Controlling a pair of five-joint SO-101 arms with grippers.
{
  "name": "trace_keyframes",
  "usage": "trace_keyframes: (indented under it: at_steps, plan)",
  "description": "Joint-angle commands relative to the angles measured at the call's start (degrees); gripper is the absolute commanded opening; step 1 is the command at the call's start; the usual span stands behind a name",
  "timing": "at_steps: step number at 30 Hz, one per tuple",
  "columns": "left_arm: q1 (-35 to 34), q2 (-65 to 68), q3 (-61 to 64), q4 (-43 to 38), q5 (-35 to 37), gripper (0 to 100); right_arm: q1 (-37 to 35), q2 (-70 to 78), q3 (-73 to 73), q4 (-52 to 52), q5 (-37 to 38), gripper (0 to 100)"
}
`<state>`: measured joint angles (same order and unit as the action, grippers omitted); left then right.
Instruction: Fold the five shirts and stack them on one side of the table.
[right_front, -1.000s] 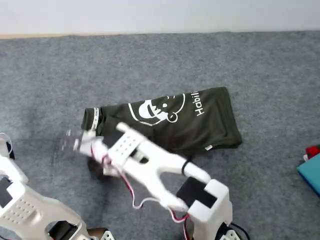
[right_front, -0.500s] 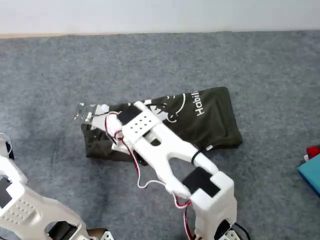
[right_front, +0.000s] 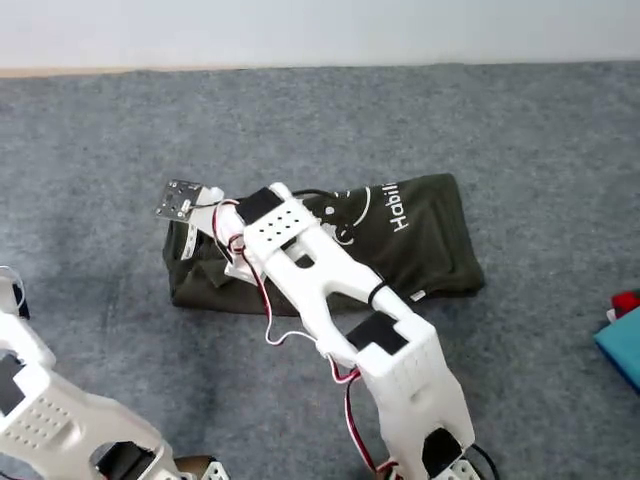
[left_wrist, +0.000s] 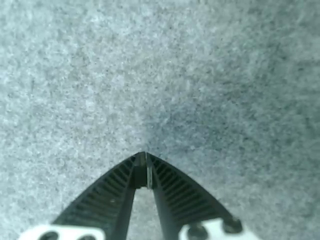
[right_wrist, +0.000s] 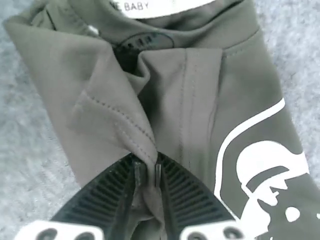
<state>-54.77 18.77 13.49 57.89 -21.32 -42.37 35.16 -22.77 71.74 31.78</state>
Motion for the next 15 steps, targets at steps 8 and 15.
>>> trace_keyframes:
  at_steps: [8, 15]
  plan:
    - [-0.09, -3.87, -1.54, -0.97, -0.53, 0, 6.11, 2.68, -5.80, 0.31, 0.44, 13.6]
    - [0.00, -3.96, -1.54, -0.97, -0.53, 0, 8.48, 2.33, -5.89, 1.01, 0.44, 13.7]
